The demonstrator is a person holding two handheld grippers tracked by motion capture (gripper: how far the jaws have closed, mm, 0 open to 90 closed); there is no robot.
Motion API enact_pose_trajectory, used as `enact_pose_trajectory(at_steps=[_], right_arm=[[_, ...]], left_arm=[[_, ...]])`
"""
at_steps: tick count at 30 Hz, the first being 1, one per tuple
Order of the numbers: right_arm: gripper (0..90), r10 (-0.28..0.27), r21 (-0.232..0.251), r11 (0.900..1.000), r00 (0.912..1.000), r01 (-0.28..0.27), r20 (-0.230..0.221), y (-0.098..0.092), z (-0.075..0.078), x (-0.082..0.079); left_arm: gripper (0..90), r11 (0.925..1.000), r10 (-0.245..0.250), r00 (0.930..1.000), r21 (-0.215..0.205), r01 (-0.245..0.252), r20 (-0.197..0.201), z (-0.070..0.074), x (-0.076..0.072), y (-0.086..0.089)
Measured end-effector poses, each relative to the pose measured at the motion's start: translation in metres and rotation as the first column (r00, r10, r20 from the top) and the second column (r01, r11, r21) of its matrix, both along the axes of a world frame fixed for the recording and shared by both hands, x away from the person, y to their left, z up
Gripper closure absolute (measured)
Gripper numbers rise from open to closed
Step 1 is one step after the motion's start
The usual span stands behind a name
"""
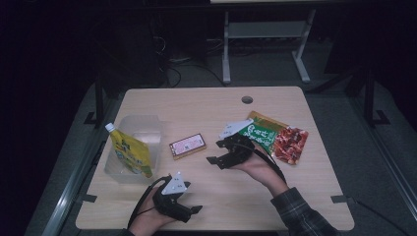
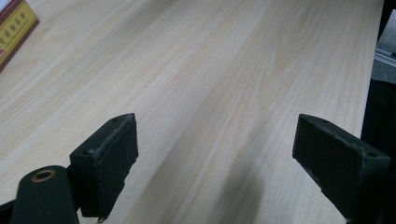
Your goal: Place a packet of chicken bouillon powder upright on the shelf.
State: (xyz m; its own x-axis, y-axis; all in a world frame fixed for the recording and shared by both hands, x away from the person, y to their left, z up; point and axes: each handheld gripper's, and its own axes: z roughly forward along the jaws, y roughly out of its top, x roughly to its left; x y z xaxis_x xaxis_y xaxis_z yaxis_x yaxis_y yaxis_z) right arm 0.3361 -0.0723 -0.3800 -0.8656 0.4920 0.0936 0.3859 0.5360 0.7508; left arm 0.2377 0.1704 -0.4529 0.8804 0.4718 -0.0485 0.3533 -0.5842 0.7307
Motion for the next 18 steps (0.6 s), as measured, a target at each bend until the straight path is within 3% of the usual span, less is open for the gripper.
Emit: enact_pose_trajectory(at_steps=[4,8,16,18], right_arm=[[30.8,-0.037,-0.04,0.999,0.9993,0.036,-0.012,-0.018,-0.018,-0.011],[30.5,-0.066,-0.042,0.997,0.997,0.065,-0.04,-0.029,-0.026,-0.017],[28.9,-0.115,-0.062,0.992,0.9922,0.112,-0.048,-0.055,-0.042,-0.033],[28.0,-0.128,-0.059,0.99,0.9898,0.125,-0.062,-0.066,-0.048,-0.04]], left_arm=[[13.6,1.0,0.006,1.0,-0.001,-0.006,-0.002,0.001,0.0,0.001],[13.6,0.9999,0.001,1.0,0.012,-0.001,0.003,0.001,0.001,0.002],[13.7,0.9993,0.03,0.9995,-0.021,-0.03,-0.009,0.002,0.001,0.001],[13.7,0.9996,0.027,0.9996,0.002,-0.027,0.005,0.003,0.004,0.0]])
